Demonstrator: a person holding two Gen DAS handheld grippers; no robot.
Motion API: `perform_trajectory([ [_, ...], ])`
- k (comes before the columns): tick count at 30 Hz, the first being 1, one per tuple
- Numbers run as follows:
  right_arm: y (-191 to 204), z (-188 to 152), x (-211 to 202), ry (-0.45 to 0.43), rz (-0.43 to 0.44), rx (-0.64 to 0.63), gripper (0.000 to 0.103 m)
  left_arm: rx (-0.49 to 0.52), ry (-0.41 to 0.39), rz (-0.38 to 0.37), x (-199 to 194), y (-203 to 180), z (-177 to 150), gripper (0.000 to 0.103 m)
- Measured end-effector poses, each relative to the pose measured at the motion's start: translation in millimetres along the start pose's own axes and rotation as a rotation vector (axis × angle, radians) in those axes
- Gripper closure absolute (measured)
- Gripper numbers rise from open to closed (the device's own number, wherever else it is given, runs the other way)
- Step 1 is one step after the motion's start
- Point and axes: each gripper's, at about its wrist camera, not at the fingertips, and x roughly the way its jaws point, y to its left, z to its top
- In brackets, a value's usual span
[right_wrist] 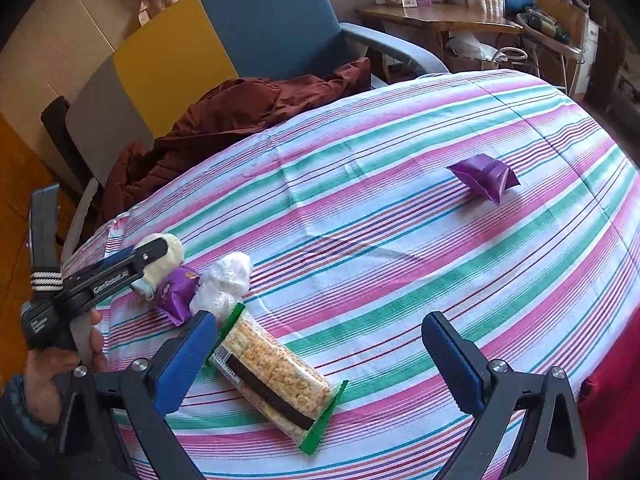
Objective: Organize objects
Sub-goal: 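Grasp the rolled beige sock with the left tool, then grasp a purple snack packet with the right tool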
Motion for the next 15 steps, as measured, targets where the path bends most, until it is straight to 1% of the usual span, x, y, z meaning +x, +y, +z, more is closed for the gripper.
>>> perform_trajectory([
  [1, -0.7, 0.1, 0.8, 0.002, -0.001, 0.001, 0.0, 0.012, 0.005, -0.009, 2.3, -2.1, -0.2, 0.044],
  [3, -1.5, 0.1, 2.4, 0.005, -0.001, 0.002, 0.0, 0.022, 0.031, -0.047, 9.6, -4.1, -3.0, 0.051],
  [4, -1.4, 0.1, 2.8, 0.006, -0.001, 0.002, 0.0, 0.026, 0.04, -0.051, 12.4, -5.4, -5.7, 0.052],
  [8, -0.4, -0.7, 4.9, 0.007, -0.012, -0.008, 0.0, 0.031, 0.01, -0.064, 7.7, -4.9, -17.3, 0.055],
  [11, -1.8, -0.2, 7.8, 0.019, -0.009, -0.007, 0.0, -0.025, 0.008, -0.056, -1.6, 6.5, -29.2, 0.056],
  [12, -2.2, 0.0, 7.8, 0.019, -0.008, -0.007, 0.0, -0.058, 0.012, -0.059, -5.5, 12.3, -35.1, 0.056],
  [15, -1.1, 0.1, 8.8, 0.021, -0.003, -0.015, 0.0, -0.125, 0.017, -0.039, -19.5, 21.7, -56.4, 0.056],
])
